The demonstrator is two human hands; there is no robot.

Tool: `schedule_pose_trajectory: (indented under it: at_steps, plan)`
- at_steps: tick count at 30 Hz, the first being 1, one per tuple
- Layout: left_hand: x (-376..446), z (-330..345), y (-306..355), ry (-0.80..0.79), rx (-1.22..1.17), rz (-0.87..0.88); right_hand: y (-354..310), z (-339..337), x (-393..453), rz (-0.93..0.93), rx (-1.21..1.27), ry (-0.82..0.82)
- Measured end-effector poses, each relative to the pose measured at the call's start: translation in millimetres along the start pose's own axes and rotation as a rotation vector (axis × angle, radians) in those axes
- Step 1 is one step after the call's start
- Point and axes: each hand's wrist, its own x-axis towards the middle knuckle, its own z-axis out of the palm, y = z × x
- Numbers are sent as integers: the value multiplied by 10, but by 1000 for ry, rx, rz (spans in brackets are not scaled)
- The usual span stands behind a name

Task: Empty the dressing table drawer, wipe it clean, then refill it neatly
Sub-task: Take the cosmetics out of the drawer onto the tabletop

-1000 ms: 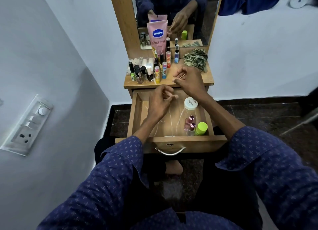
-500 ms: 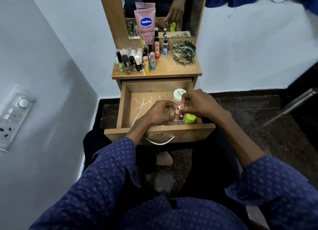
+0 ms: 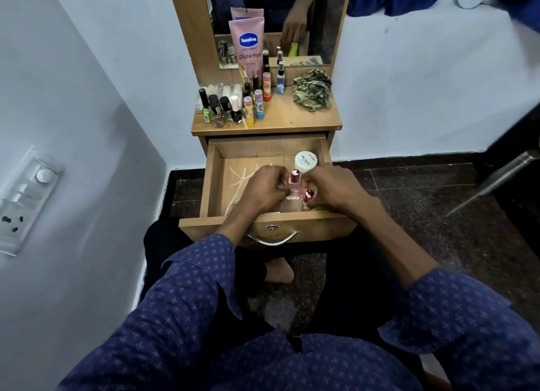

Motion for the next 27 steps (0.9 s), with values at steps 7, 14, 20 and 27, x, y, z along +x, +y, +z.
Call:
schedule_pose_trajectory:
  at_steps: [7, 14, 20, 27]
  plan:
    - [-14, -66, 38, 201, -26, -108, -37, 30, 83, -34, 0, 38]
    - [112, -337, 243, 586, -148, -38, -33, -493, 288, -82, 172, 290]
    - [444, -605, 376, 775, -152, -64, -30, -924, 737, -84, 342, 458]
    - [730, -597, 359, 770, -89, -136, 4, -939, 1435, -57, 414, 531]
